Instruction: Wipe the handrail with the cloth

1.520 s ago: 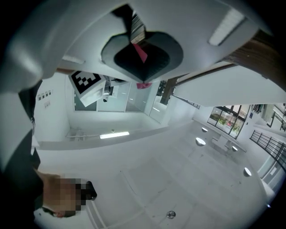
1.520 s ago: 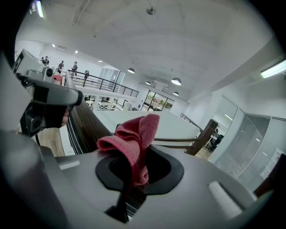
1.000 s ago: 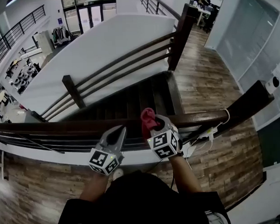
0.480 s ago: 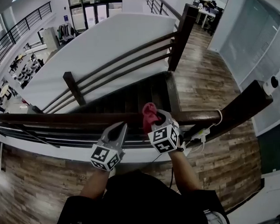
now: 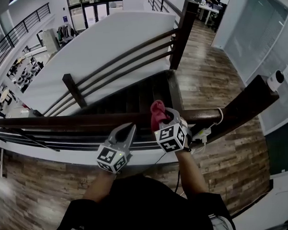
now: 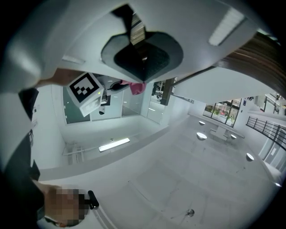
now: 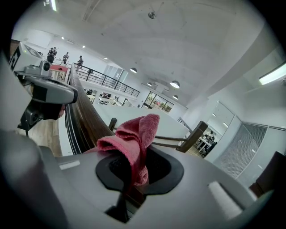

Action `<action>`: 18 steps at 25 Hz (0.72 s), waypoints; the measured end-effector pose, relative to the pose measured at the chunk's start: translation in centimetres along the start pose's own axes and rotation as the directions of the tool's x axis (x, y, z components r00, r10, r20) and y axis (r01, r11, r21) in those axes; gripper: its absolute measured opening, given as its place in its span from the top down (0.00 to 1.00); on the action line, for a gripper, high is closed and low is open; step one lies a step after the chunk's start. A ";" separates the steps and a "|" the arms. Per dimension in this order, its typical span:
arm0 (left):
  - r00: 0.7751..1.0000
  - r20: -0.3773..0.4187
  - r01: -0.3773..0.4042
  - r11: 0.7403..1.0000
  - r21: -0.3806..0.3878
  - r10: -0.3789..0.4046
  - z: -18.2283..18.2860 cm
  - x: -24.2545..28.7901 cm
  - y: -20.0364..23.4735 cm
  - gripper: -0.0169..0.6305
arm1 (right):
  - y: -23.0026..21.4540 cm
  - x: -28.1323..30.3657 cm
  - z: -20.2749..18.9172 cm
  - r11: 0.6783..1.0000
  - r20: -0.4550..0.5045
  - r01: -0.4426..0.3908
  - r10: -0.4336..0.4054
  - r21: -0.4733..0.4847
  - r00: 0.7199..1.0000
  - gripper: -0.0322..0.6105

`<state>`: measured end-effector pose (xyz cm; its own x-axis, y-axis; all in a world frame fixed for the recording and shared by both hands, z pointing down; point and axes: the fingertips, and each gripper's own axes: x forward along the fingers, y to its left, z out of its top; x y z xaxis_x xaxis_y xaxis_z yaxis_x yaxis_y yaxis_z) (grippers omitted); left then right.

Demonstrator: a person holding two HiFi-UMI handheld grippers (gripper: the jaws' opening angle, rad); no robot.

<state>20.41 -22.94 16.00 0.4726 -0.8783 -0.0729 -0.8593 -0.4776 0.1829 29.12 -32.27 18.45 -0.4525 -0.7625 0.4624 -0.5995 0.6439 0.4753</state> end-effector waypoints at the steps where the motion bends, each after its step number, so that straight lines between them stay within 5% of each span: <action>1: 1.000 -0.002 0.009 1.000 0.000 -0.009 0.0 0.3 -0.3 0.98 | -0.4 -0.1 -0.3 1.000 -0.005 0.006 -0.006 0.003 1.000 0.88; 18: 0.993 -0.061 0.098 0.995 -0.017 -0.098 -2.2 5.0 -4.8 0.98 | -6.9 -2.0 -5.3 0.993 -0.072 0.116 -0.117 -0.018 0.991 0.88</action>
<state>27.31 -24.99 16.87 0.5660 -0.8239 -0.0302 -0.8057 -0.5605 0.1915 37.69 -34.82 18.24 -0.3304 -0.8259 0.4568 -0.6355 0.5525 0.5393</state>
